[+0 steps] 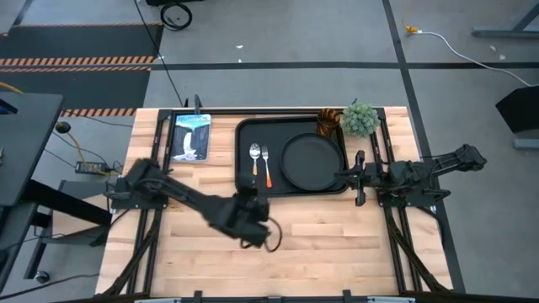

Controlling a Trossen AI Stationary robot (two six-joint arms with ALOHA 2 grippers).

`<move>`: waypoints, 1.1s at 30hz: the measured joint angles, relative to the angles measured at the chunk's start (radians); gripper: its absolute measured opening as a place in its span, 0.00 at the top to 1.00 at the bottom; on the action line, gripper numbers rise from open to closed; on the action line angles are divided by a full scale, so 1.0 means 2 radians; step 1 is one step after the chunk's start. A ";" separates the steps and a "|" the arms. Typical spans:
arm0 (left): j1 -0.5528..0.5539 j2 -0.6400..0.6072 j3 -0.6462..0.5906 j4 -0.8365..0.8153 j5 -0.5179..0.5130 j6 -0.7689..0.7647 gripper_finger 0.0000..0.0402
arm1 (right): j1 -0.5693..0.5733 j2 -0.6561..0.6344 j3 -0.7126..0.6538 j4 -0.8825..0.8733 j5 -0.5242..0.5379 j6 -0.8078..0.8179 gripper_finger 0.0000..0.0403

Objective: Pick and place plate/cup/fork/spoon on tray
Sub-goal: Return to Home Position

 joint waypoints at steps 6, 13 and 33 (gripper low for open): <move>-0.059 -0.081 -0.033 0.102 0.012 0.037 0.73 | 0.000 0.000 0.000 0.012 0.000 0.000 0.92; -0.119 -0.168 -0.074 0.317 0.015 0.130 0.73 | 0.000 0.000 0.000 0.013 0.000 0.000 0.92; -0.161 -0.224 -0.056 0.568 0.012 0.072 0.73 | 0.000 0.000 0.000 0.014 0.000 0.000 0.92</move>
